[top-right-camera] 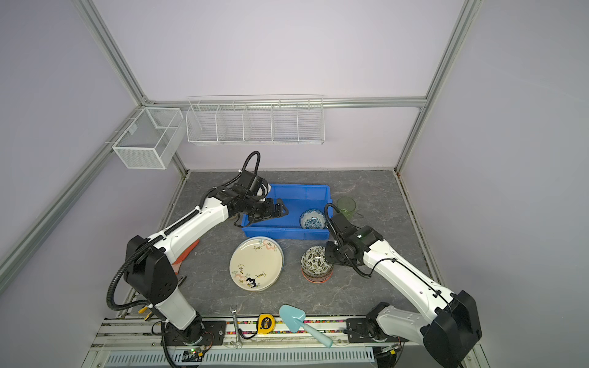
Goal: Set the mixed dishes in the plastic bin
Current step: 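Tilt the leaf-pattern bowl up with the right gripper while the left approaches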
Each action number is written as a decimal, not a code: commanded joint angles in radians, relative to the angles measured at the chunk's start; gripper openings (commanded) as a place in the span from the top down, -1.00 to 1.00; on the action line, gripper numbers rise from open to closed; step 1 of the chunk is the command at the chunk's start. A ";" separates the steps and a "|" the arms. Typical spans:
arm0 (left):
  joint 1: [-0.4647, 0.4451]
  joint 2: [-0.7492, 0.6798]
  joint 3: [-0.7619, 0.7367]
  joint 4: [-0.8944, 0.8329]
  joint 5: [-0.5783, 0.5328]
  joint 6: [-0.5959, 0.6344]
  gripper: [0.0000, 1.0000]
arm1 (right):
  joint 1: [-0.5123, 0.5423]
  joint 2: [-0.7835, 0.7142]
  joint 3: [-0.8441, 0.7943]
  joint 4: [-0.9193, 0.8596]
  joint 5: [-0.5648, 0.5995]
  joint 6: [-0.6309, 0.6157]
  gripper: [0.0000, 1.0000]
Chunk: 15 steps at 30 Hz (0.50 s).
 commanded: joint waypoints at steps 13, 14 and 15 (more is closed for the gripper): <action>-0.010 0.021 0.004 0.002 0.007 -0.010 -1.00 | -0.005 0.048 -0.009 0.033 -0.009 -0.001 0.51; -0.009 0.020 0.004 0.002 0.008 -0.008 -1.00 | -0.006 0.055 -0.007 0.035 -0.012 -0.001 0.51; -0.009 0.020 0.004 0.003 0.008 -0.009 -1.00 | -0.005 0.061 -0.006 0.038 -0.015 -0.003 0.52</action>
